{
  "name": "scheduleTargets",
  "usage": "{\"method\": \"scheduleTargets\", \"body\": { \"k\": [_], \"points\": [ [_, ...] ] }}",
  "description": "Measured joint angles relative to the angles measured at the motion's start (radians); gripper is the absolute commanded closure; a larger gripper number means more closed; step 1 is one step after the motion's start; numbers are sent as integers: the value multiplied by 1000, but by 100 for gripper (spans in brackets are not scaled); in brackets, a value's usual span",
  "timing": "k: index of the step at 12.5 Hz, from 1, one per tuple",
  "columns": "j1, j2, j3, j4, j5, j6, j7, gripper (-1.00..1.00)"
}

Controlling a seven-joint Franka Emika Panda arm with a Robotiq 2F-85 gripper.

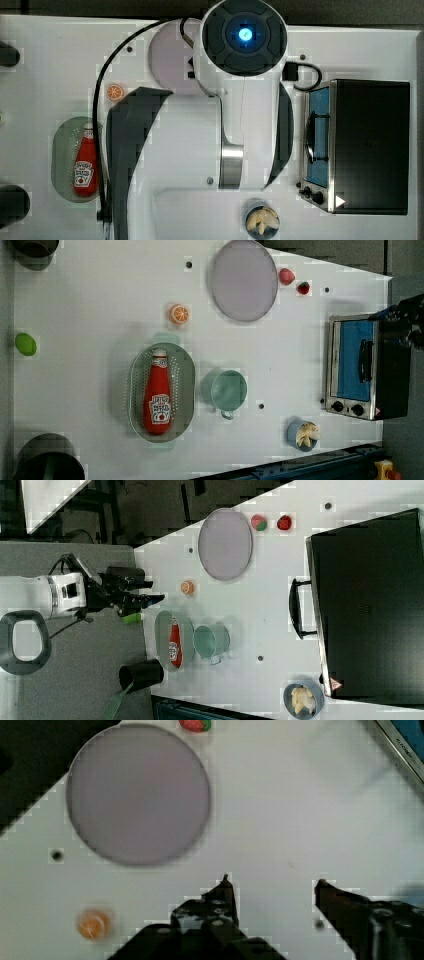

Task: Pick ketchup from strainer and place it on the table

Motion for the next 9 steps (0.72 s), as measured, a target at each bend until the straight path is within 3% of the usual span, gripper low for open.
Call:
{"method": "scheduleTargets", "body": {
  "k": [3,6,9],
  "points": [
    [-77,-157,71,-106,18,-159,29,-99],
    [-80,-243,100,-76,9,-177,45,-100],
    [-87,-223,208,-44,13,-162,50,-100]
  ]
}}
